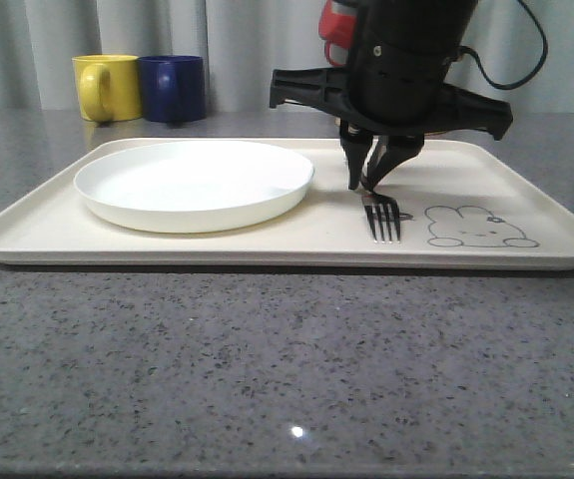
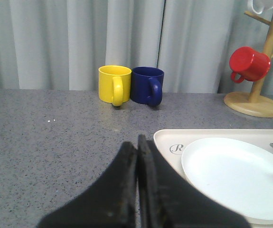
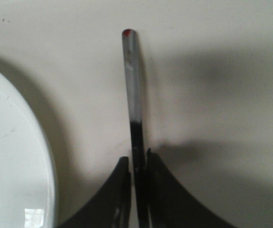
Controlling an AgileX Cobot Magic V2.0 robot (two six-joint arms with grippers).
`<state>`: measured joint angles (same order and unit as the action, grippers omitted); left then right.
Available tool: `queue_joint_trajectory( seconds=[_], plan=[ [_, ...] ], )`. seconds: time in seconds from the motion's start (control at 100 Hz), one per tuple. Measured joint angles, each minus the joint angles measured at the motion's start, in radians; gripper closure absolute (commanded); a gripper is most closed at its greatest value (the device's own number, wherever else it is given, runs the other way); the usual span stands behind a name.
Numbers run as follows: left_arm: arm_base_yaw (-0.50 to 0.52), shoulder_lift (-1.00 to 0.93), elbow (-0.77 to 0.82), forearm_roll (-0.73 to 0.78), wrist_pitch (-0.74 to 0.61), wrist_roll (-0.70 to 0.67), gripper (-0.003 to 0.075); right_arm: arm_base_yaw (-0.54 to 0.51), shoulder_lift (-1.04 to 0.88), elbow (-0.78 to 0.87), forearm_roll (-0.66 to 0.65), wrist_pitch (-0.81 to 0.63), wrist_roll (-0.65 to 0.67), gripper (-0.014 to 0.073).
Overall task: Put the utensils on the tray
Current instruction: 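Grasp the fork with the right gripper and place it beside the plate, then move the right gripper back down over the metal chopsticks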
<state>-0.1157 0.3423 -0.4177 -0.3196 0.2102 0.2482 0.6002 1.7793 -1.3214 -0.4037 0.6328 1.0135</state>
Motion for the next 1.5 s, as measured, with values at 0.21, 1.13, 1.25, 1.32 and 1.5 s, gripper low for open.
queue_joint_trajectory(
  seconds=[0.21, 1.13, 1.25, 1.32, 1.5],
  plan=[
    [0.000, 0.000, 0.000, 0.000, 0.000, 0.000, 0.0738, 0.000, 0.000, 0.000, 0.000, -0.002, 0.000, 0.0261],
    [0.000, 0.000, 0.000, 0.000, 0.000, 0.000, 0.0738, -0.377, -0.317, 0.021, 0.120, 0.236, -0.561, 0.0262],
    [0.000, 0.000, 0.000, 0.000, 0.000, 0.000, 0.0738, -0.495, -0.317, 0.070, 0.226, 0.217, -0.686, 0.0262],
    [0.000, 0.000, 0.000, 0.000, 0.000, 0.000, 0.0738, -0.560, -0.317, 0.098, 0.279, 0.200, -0.760, 0.0262],
    [0.000, 0.000, 0.000, 0.000, 0.000, 0.000, 0.0738, -0.662, -0.304, 0.132, 0.386, 0.182, -0.912, 0.0262]
  ],
)
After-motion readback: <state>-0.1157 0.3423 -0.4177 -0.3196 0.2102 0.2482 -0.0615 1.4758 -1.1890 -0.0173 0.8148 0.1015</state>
